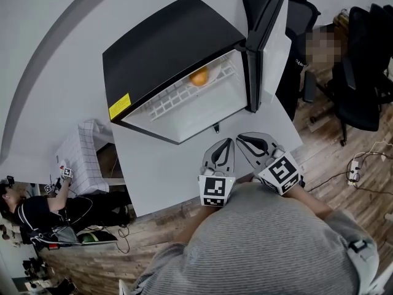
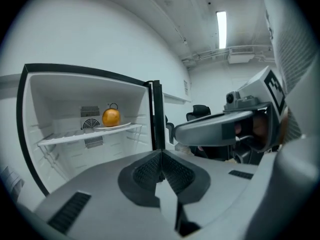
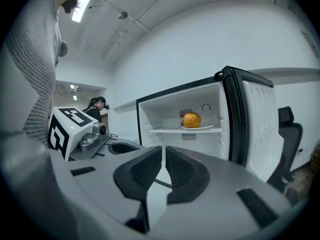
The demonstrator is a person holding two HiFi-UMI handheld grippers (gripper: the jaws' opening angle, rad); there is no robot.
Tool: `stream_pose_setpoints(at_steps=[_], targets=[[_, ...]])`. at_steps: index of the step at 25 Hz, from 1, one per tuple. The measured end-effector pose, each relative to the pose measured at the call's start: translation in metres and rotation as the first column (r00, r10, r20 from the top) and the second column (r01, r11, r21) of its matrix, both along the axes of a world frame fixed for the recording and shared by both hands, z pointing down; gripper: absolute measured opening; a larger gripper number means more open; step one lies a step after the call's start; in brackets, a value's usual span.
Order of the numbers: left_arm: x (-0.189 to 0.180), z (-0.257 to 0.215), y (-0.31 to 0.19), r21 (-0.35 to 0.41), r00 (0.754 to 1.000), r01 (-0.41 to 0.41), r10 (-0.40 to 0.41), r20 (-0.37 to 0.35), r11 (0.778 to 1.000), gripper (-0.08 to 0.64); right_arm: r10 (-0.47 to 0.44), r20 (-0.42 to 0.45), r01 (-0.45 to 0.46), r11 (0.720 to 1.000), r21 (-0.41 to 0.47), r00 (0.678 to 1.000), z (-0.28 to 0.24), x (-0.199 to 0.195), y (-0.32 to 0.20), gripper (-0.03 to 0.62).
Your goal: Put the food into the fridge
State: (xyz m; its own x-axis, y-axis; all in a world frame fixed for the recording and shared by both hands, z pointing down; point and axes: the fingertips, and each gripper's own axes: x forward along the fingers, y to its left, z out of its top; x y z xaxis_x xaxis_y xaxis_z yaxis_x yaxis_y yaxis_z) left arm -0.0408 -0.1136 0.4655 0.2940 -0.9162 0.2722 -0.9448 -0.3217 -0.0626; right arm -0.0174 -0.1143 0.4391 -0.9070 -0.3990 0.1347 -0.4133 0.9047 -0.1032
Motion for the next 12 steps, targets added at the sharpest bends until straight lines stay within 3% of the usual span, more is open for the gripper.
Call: stream_pose_setpoints(at_steps=[5,12], targets=[[0.015,0.006,0.006,-0.02,0.998,-0.065,0.065,0.011,0.998,0.011,-0.021,-0.017,0.021,1.0,0.006,1.0,0.002,0.001,0.01,0.014],[0.012,0.005,0.01,-0.021,0.997,-0.067,0.068,0.023,0.998,0.011,0.013,-0.008,-0.013,1.0,0.026,1.0,-0.001,0.007,0.007,0.014]])
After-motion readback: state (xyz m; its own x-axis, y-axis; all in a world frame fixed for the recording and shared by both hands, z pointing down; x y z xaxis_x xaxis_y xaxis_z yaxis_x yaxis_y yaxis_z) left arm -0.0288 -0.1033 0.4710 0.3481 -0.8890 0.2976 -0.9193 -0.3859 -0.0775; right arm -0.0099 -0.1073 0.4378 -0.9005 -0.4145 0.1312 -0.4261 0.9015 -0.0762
